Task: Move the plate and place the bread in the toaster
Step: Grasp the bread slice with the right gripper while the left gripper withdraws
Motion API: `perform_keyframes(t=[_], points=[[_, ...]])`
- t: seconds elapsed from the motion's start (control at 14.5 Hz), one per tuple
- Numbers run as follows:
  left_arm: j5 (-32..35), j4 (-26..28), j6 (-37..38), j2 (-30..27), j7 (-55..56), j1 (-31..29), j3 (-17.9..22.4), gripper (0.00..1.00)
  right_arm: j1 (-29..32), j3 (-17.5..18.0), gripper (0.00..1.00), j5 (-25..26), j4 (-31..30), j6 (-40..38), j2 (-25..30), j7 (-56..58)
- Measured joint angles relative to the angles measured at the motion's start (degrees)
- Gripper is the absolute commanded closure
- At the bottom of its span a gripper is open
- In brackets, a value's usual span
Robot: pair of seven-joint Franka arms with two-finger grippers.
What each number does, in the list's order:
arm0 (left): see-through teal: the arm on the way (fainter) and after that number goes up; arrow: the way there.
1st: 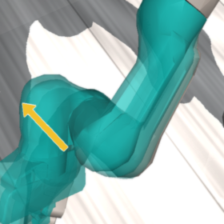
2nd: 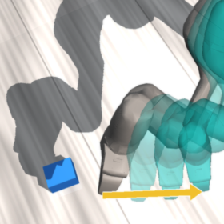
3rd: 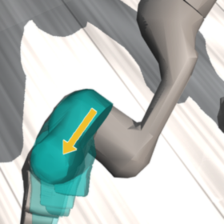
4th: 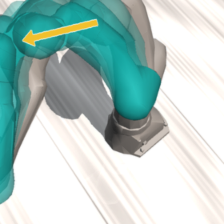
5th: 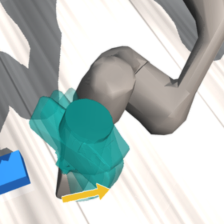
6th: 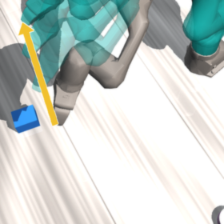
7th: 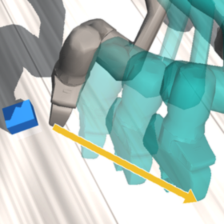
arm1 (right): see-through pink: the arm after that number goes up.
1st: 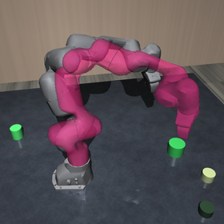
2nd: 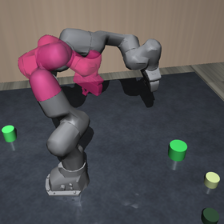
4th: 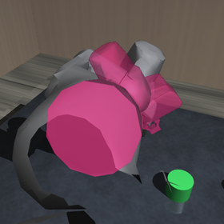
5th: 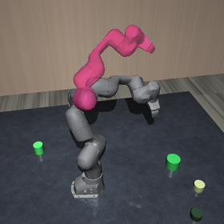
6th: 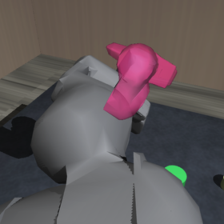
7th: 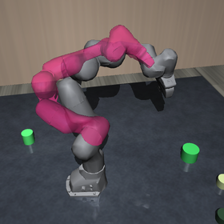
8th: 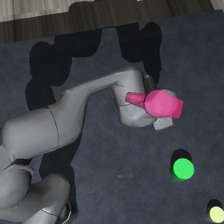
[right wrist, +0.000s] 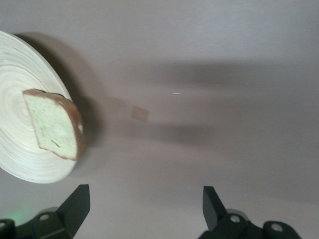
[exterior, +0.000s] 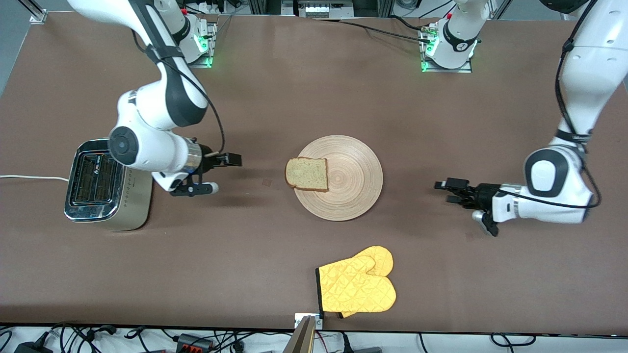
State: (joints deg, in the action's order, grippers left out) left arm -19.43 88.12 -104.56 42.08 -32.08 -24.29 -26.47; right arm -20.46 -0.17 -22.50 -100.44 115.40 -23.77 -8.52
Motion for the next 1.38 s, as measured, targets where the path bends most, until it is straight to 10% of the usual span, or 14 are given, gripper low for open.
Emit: perform_keyframes(t=[0.55,1.38], points=[[32.2,-11.1,13.0,-5.9,17.6,9.3,-0.7,0.00,-6.7,0.1,0.00,-13.7,0.1,10.4,-7.5,-0.5],[38.5,-21.6,23.8,-15.7,23.5,15.9,-0.6,0.00,-10.8,0.0,0.04,-17.8,2.4,17.8,-13.5,-0.6]])
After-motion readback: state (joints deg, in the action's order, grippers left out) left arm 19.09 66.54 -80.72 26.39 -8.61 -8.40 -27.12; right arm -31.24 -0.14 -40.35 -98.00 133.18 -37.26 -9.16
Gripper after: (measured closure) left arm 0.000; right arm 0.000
